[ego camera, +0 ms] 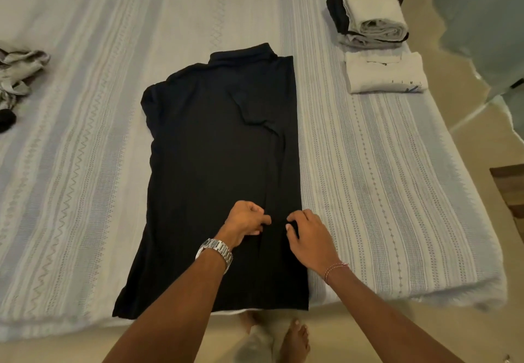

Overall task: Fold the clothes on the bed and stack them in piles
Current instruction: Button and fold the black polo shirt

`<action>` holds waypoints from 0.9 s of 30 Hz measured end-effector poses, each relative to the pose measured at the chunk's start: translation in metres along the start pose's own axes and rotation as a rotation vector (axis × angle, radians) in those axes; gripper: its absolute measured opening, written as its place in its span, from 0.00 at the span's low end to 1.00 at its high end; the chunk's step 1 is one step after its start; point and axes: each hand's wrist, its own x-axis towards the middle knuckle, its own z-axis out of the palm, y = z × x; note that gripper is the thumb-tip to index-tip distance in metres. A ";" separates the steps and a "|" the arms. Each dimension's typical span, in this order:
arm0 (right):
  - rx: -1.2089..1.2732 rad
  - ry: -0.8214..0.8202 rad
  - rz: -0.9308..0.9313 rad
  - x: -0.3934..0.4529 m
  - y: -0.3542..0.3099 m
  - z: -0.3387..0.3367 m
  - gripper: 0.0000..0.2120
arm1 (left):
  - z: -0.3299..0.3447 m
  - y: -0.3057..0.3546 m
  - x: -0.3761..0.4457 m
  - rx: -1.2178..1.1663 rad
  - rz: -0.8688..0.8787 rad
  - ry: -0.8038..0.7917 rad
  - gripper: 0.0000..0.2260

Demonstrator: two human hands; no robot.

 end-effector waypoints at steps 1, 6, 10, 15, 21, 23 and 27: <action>0.019 0.027 -0.007 0.006 -0.002 -0.002 0.10 | -0.001 0.007 0.002 -0.078 0.005 -0.015 0.12; 0.144 0.117 -0.073 0.070 0.000 -0.012 0.14 | 0.000 0.062 0.040 -0.377 0.055 -0.033 0.05; 0.249 0.058 -0.026 0.115 -0.006 -0.011 0.22 | -0.002 0.092 0.069 -0.480 0.053 -0.050 0.11; 0.194 -0.012 0.093 0.133 0.000 0.013 0.30 | -0.024 0.099 0.088 -0.433 0.037 -0.087 0.10; 0.008 0.134 0.105 0.143 -0.007 0.018 0.26 | -0.040 0.115 0.112 -0.205 0.098 -0.088 0.05; 0.019 0.239 0.091 0.157 -0.009 0.010 0.22 | -0.036 0.129 0.121 -0.266 0.121 -0.027 0.08; 0.143 0.229 0.000 0.203 -0.002 -0.001 0.18 | -0.030 0.152 0.137 -0.422 0.118 0.020 0.08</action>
